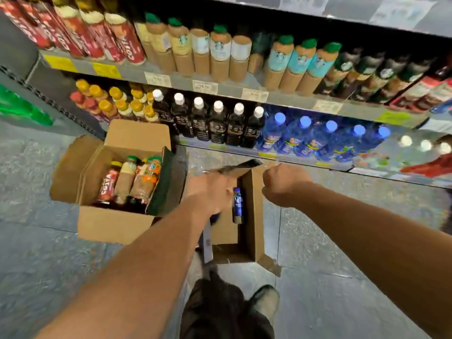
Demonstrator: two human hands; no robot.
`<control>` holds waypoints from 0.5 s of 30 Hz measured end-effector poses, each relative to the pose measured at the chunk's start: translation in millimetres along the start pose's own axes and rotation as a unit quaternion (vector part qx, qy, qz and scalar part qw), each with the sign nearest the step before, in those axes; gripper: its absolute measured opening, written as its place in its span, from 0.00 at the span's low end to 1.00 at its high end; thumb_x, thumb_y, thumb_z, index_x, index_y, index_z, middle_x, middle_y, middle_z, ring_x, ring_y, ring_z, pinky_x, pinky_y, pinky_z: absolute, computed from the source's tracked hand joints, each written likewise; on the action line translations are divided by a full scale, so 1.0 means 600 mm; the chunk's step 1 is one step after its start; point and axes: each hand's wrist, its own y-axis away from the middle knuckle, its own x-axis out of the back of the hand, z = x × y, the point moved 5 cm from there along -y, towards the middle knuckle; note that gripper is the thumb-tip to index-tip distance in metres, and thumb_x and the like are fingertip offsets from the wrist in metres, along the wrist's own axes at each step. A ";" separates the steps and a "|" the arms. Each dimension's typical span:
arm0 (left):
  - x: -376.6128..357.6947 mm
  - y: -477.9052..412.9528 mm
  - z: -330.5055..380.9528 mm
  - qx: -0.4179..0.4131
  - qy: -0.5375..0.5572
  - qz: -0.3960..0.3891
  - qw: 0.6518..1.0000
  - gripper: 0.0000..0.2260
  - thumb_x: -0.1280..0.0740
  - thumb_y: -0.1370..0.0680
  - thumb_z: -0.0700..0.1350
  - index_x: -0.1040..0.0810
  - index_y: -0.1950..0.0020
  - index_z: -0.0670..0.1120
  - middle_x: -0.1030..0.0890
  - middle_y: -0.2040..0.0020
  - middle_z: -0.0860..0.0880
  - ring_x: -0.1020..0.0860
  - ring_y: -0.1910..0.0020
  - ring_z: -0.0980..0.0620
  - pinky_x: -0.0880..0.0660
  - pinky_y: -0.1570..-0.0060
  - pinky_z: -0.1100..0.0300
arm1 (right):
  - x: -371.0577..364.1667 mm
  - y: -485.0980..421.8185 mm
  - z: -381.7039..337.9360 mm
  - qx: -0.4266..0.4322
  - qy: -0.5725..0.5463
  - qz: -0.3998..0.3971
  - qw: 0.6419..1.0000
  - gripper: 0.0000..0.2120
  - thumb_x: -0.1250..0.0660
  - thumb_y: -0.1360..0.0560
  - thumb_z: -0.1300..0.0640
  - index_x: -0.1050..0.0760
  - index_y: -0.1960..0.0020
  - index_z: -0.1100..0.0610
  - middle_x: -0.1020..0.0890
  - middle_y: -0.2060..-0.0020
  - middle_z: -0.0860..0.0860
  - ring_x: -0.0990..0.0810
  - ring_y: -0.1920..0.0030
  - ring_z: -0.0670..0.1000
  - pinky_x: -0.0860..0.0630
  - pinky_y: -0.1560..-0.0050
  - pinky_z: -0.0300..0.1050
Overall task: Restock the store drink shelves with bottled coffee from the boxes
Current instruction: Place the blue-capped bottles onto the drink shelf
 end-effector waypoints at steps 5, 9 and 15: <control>-0.109 -0.088 -0.032 0.000 -0.010 -0.030 0.999 0.09 0.42 0.21 0.47 0.25 0.45 0.48 0.22 0.43 0.46 0.24 0.43 0.43 0.33 0.56 0.58 | -0.095 -0.093 0.012 -0.050 -0.026 -0.044 0.997 0.13 0.41 0.24 0.55 0.25 0.42 0.54 0.23 0.43 0.57 0.23 0.43 0.60 0.30 0.52 0.44; -0.185 -0.150 -0.053 -0.008 0.008 -0.029 1.000 0.10 0.42 0.21 0.46 0.26 0.43 0.48 0.22 0.44 0.46 0.22 0.45 0.43 0.32 0.59 0.56 | -0.175 -0.177 0.006 -0.076 -0.066 -0.047 0.994 0.13 0.39 0.25 0.56 0.25 0.43 0.55 0.22 0.45 0.57 0.23 0.49 0.58 0.32 0.56 0.41; -0.291 -0.246 -0.102 0.041 0.056 -0.021 0.997 0.09 0.40 0.22 0.44 0.26 0.43 0.46 0.24 0.47 0.46 0.24 0.48 0.45 0.35 0.63 0.58 | -0.321 -0.307 -0.023 0.022 -0.060 -0.096 0.993 0.05 0.38 0.26 0.59 0.25 0.52 0.58 0.19 0.51 0.57 0.21 0.52 0.57 0.30 0.58 0.43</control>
